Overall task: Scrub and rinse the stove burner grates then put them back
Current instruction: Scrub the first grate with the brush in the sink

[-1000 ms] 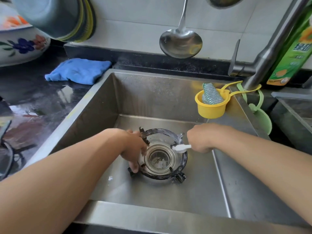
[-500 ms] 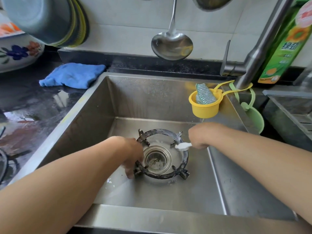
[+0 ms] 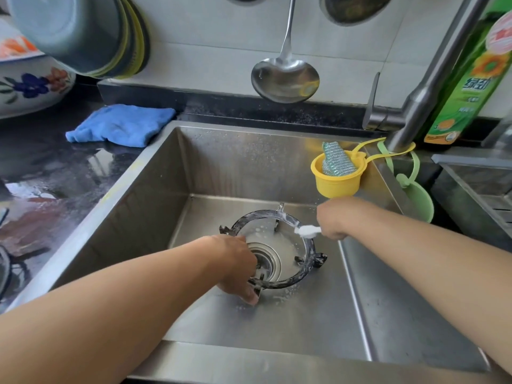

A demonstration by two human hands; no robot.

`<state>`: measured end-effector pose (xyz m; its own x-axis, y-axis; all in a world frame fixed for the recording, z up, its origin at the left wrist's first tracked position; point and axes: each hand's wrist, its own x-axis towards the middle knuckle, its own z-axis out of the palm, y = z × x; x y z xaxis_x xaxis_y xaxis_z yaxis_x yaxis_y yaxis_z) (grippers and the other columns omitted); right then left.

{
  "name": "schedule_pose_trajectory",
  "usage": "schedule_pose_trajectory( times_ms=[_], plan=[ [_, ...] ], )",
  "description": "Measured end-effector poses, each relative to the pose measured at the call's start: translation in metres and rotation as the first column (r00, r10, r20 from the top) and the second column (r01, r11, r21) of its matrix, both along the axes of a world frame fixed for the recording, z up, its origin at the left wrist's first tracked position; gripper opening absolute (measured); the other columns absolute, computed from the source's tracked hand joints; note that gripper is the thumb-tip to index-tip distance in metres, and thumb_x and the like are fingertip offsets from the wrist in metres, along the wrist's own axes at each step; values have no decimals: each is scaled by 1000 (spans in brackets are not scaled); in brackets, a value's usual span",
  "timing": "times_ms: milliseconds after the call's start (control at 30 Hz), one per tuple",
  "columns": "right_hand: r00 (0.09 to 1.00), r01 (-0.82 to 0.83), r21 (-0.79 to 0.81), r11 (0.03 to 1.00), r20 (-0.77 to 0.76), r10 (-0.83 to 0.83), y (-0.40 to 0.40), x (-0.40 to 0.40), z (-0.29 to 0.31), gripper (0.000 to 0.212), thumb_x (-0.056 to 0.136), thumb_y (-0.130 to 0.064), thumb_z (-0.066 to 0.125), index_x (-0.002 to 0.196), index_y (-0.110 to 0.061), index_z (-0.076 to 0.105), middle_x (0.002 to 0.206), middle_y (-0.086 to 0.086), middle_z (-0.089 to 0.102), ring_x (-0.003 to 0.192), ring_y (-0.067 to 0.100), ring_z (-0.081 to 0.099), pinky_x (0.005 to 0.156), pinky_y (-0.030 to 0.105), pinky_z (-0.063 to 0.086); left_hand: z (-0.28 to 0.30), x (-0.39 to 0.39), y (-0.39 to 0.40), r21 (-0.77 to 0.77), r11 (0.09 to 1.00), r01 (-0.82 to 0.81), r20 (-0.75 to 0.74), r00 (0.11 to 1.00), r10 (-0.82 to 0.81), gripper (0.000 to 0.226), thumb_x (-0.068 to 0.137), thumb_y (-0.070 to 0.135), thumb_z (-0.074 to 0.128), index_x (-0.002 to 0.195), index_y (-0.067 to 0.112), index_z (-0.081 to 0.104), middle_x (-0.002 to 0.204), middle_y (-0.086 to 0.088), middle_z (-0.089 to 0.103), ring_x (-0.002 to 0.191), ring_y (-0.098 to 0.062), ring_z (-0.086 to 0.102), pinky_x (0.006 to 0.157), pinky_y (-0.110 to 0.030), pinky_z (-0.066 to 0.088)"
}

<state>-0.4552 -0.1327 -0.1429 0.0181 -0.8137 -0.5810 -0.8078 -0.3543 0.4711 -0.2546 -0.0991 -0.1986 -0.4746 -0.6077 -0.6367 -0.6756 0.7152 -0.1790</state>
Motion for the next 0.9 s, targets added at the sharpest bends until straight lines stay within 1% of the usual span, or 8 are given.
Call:
schedule_pose_trajectory(
  times_ms=[100, 267, 333, 433, 567, 667, 800, 900],
  plan=[
    [1000, 10, 40, 999, -6, -10, -1, 3, -1, 10, 93, -7, 54, 100, -10, 61, 81, 4, 52, 78, 27, 56, 70, 32, 49, 2, -5, 3, -1, 1000, 4, 3, 1000, -4, 72, 92, 78, 42, 123, 17, 66, 117, -6, 67, 123, -30, 45, 98, -43, 48],
    [993, 32, 269, 963, -115, -1, 19, 10, 4, 15, 98, -20, 59, 98, -7, 66, 65, 5, 55, 33, 12, 46, 31, 12, 33, 4, -5, 4, -20, 1000, 4, -11, 1000, -4, 71, 93, 76, 42, 121, 16, 66, 118, -8, 66, 122, -31, 48, 91, -41, 46],
    [994, 12, 229, 973, -107, 13, 10, 3, 5, 23, 97, -13, 58, 116, -4, 68, 79, 7, 62, 54, 17, 56, 53, 20, 47, 3, -5, 4, -13, 1000, 10, -7, 1000, -10, 71, 92, 77, 42, 121, 17, 66, 118, -7, 67, 122, -31, 48, 91, -41, 46],
    [998, 6, 169, 986, -60, 5, 6, -1, 7, 33, 95, -3, 57, 127, 4, 63, 94, 14, 65, 85, 31, 55, 79, 34, 48, 4, -6, 5, -21, 1000, 15, -4, 1000, -15, 70, 91, 78, 43, 118, 17, 66, 116, -6, 67, 122, -31, 50, 88, -40, 45],
    [997, 69, 315, 947, -63, -52, 16, 3, 3, 19, 101, -14, 52, 107, -9, 70, 71, 7, 55, 56, 20, 51, 53, 26, 43, 9, -11, 9, -23, 999, 22, -1, 1000, -22, 67, 93, 74, 46, 115, 15, 68, 116, -5, 69, 111, -30, 61, 77, -35, 41],
    [999, 18, 299, 954, -53, -2, 15, 1, 1, 19, 101, -12, 52, 105, -6, 69, 66, 6, 52, 50, 18, 44, 50, 24, 40, 13, -16, 15, 0, 1000, 19, -33, 999, -19, 67, 95, 72, 47, 117, 13, 69, 120, -6, 68, 111, -30, 63, 77, -33, 39],
    [993, -98, 207, 973, -43, 110, 16, 7, -6, 32, 97, -4, 56, 127, 5, 61, 117, 21, 67, 79, 28, 51, 64, 32, 43, 9, -25, 22, 35, 999, 2, -76, 997, 1, 66, 95, 70, 48, 117, 12, 70, 121, -8, 67, 111, -30, 62, 80, -33, 40],
    [993, 71, 171, 983, 80, -85, 20, 15, -11, 31, 94, 7, 54, 124, 14, 59, 124, 27, 65, 82, 37, 61, 74, 39, 49, 7, -18, 17, 55, 998, 40, -58, 998, -37, 53, 92, 61, 59, 121, 18, 71, 116, -4, 70, 108, -30, 64, 89, -37, 52]
  ],
)
